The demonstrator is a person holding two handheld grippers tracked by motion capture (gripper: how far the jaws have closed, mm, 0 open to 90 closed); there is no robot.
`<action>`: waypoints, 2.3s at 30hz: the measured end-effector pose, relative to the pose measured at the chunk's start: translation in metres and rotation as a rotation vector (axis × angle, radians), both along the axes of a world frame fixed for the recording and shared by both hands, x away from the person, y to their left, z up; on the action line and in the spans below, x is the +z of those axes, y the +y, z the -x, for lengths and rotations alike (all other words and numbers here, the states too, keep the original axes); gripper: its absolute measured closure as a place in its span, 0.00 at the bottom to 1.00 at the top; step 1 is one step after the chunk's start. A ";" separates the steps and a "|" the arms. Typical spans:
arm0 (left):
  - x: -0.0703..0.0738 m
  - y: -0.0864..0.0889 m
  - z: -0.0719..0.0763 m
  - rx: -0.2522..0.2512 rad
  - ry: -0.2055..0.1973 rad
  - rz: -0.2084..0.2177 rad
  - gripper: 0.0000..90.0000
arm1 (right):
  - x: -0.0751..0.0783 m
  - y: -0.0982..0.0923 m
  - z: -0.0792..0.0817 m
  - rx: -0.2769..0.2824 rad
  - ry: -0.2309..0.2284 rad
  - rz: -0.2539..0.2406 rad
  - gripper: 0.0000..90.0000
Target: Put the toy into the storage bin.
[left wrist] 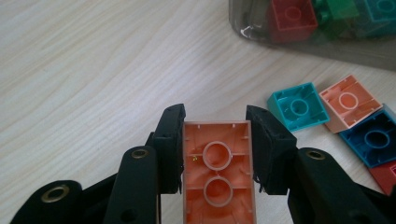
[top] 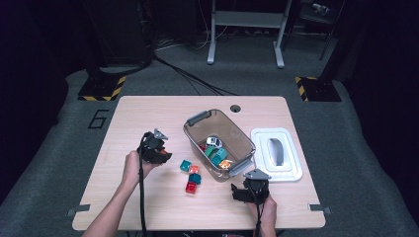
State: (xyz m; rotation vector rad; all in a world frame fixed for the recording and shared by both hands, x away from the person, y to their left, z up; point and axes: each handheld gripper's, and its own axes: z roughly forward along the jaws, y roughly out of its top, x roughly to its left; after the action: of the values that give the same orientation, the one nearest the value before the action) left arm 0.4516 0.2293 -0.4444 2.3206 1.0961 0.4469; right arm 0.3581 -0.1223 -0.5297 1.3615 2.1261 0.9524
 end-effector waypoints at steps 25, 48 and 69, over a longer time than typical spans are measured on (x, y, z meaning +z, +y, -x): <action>0.053 -0.012 -0.009 -0.027 -0.080 0.027 0.66 | 0.000 0.000 0.000 -0.001 0.000 0.000 0.16; 0.099 -0.041 -0.023 -0.060 -0.155 0.016 0.66 | 0.000 0.000 0.000 0.005 0.003 0.000 0.16; 0.097 -0.093 -0.042 -0.114 -0.185 -0.002 0.65 | 0.000 0.000 0.000 -0.002 0.000 0.000 0.16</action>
State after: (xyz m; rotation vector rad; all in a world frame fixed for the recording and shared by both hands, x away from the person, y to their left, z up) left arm 0.4932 0.1366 -0.3469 2.2774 0.8715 0.6056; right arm 0.3581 -0.1222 -0.5297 1.3639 2.1238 0.9519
